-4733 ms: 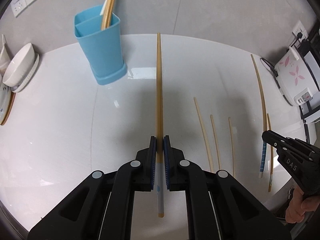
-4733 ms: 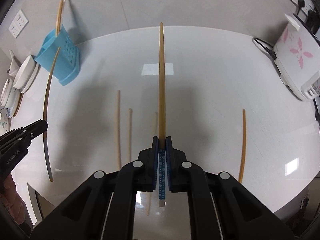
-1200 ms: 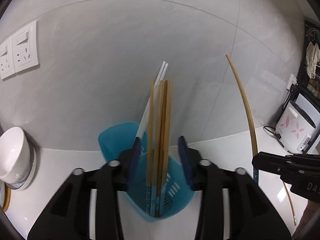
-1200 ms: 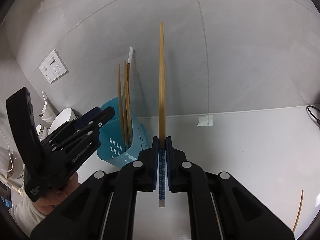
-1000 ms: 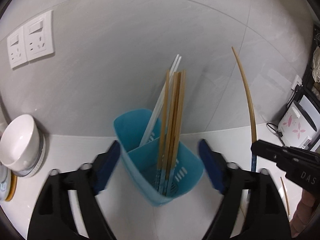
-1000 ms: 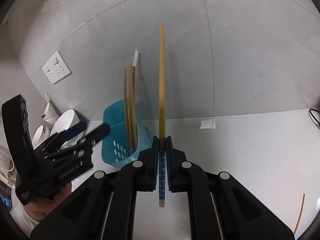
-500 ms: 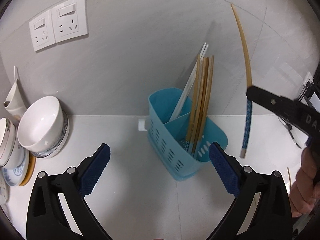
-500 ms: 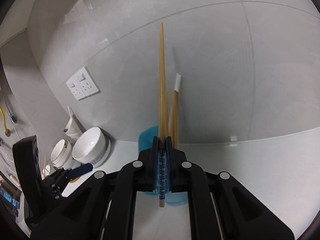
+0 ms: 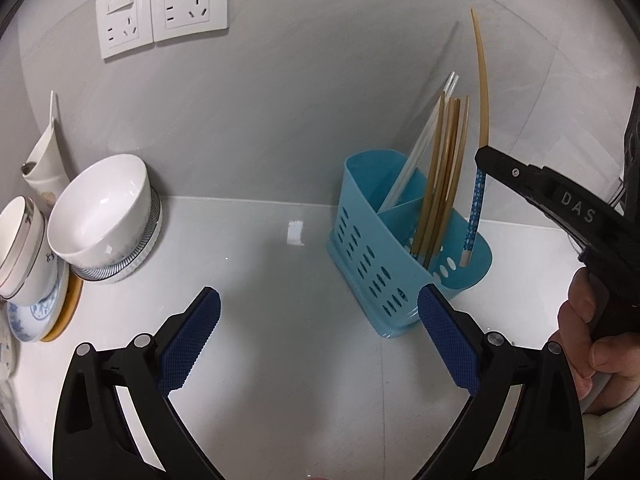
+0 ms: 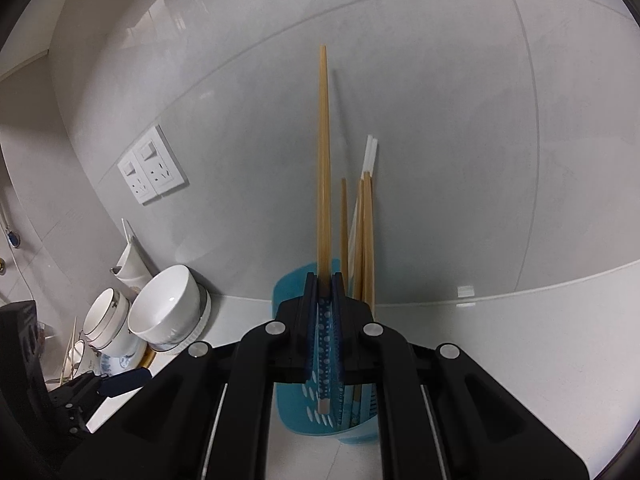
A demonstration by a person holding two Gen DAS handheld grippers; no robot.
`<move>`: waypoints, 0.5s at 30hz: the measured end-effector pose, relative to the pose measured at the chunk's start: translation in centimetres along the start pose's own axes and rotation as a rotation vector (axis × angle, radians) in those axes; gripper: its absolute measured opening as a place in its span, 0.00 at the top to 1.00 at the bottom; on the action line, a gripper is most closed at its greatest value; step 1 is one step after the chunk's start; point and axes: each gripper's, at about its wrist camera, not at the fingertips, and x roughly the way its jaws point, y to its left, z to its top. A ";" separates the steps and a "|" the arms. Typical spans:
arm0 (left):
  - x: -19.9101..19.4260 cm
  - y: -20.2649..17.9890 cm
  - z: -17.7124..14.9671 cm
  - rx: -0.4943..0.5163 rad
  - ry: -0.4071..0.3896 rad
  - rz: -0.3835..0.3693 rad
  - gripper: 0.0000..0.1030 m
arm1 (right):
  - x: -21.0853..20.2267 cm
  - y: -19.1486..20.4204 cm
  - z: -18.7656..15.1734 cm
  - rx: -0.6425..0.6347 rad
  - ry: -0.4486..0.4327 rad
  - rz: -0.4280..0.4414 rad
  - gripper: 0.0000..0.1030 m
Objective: Organize utensils
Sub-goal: 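Lower the blue-patterned chopstick into the blue holder and open the right tool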
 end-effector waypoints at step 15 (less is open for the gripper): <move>0.4 1.1 -0.5 -0.041 0.017 -0.004 0.06 | 1.6 -0.4 -2.2 -0.033 0.084 -0.054 0.89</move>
